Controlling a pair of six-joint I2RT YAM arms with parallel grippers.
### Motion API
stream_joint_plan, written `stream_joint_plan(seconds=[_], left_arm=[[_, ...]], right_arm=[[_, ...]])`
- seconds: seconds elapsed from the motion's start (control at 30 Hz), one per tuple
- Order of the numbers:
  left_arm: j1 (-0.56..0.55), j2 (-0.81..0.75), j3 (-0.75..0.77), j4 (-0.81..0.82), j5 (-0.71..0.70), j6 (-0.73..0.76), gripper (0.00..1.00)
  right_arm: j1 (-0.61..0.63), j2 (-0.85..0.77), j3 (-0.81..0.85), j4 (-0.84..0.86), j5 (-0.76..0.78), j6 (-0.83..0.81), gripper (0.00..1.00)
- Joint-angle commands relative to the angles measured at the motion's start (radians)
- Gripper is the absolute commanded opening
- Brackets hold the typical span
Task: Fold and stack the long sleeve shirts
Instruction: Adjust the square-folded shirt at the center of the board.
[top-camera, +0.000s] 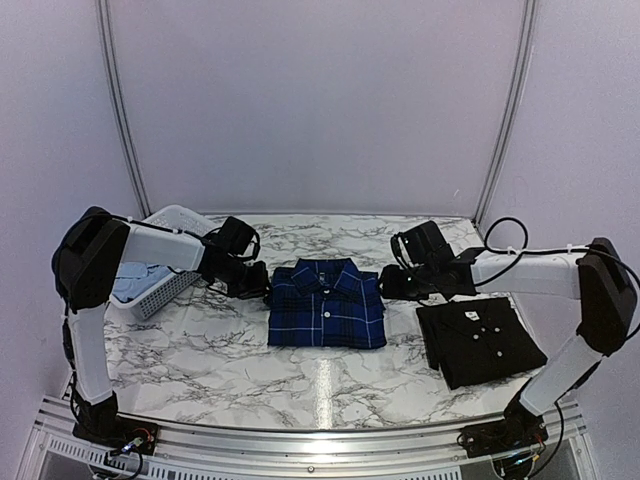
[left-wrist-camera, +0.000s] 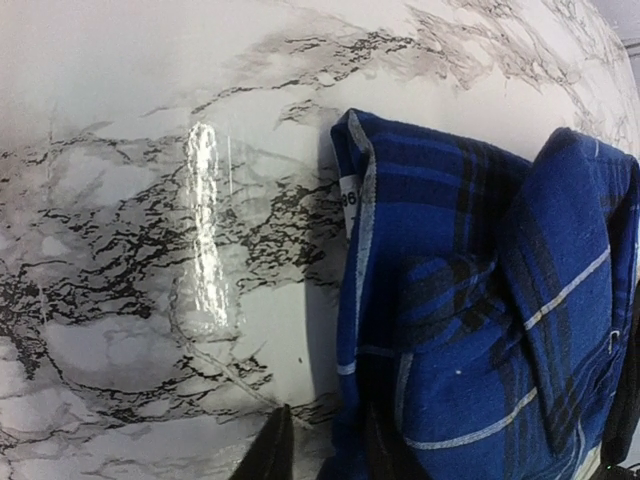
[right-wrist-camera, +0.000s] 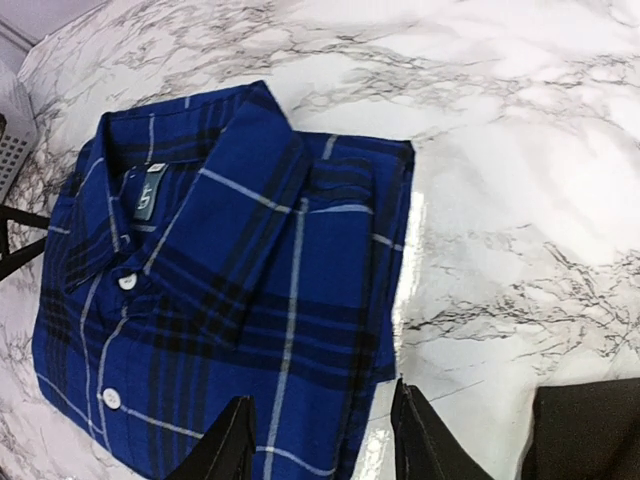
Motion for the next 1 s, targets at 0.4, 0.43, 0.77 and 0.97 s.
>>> stream_joint_plan(seconds=[0.4, 0.43, 0.77, 0.97], left_arm=[[-0.026, -0.174, -0.088, 0.039, 0.136, -0.098, 0.0], [-0.033, -0.192, -0.094, 0.034, 0.136, -0.105, 0.0], [-0.079, -0.2, -0.187, 0.02, 0.1, -0.149, 0.0], [-0.08, -0.18, -0.198, 0.028, 0.078, -0.155, 0.0]], right_arm=[[-0.038, 0.05, -0.134, 0.161, -0.09, 0.022, 0.42], [-0.038, 0.05, -0.142, 0.165, -0.094, 0.025, 0.43], [0.015, 0.026, -0.117, 0.092, 0.009, 0.02, 0.43], [0.106, 0.098, 0.119, -0.012, 0.121, -0.096, 0.51]])
